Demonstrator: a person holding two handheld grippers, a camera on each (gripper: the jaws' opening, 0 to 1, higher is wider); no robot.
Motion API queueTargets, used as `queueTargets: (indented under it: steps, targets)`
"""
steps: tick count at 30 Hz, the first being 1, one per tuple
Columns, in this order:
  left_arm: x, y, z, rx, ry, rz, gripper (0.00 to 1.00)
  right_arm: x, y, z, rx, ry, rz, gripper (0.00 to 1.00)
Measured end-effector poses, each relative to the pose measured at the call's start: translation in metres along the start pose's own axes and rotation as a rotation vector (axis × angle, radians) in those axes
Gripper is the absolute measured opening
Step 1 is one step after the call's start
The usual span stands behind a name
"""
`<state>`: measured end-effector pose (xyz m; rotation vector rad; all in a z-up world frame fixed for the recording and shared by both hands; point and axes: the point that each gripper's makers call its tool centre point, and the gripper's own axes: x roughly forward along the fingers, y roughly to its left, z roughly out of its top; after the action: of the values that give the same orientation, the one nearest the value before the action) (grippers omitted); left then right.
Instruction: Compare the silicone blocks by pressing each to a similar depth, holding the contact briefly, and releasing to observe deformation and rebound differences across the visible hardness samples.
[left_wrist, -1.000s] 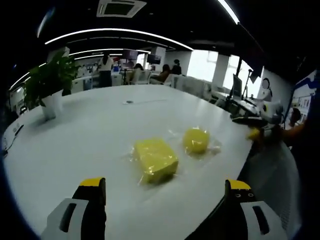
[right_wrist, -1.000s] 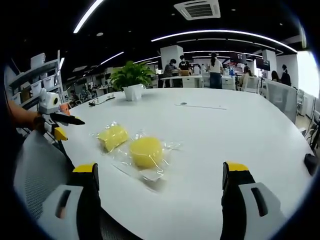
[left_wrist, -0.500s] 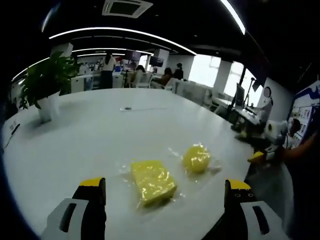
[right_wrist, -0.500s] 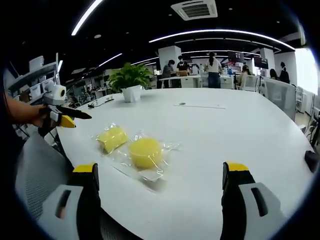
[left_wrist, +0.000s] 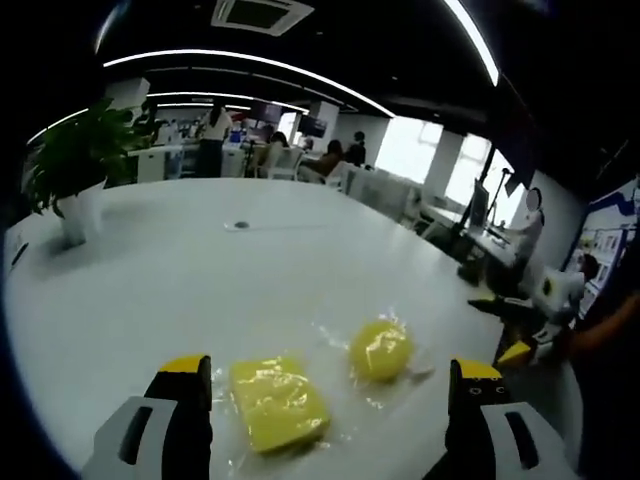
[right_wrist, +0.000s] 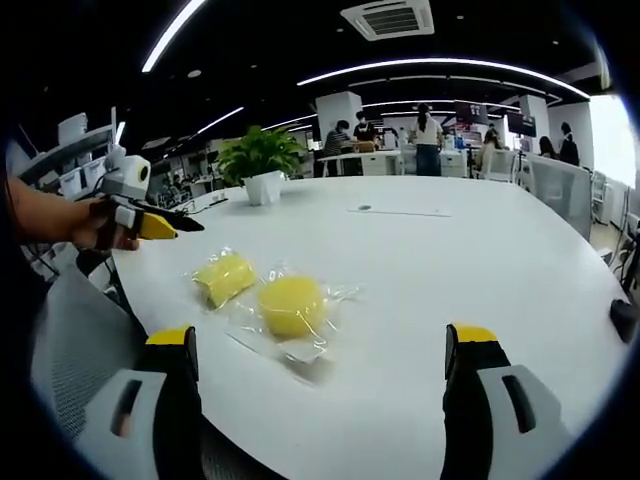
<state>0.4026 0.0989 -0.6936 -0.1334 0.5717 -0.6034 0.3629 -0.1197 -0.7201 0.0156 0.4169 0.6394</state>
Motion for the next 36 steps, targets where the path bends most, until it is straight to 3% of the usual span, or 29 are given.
queueTargets:
  steps: [12, 26, 31, 36]
  targets:
    - [0.034, -0.009, 0.012, 0.017, 0.030, -0.037, 1.00, -0.001, -0.002, 0.001, 0.006, -0.006, -0.007, 0.96]
    - [0.067, -0.013, 0.016, -0.041, 0.053, -0.066, 1.00, -0.001, -0.003, 0.000, 0.014, -0.001, -0.012, 0.96]
    - [0.082, -0.011, 0.012, -0.097, 0.067, -0.067, 1.00, 0.000, -0.005, -0.001, 0.019, 0.000, -0.015, 0.96]
    - [0.094, -0.014, 0.009, -0.214, 0.077, -0.071, 0.99, 0.000, -0.006, -0.001, 0.025, 0.000, -0.018, 0.96]
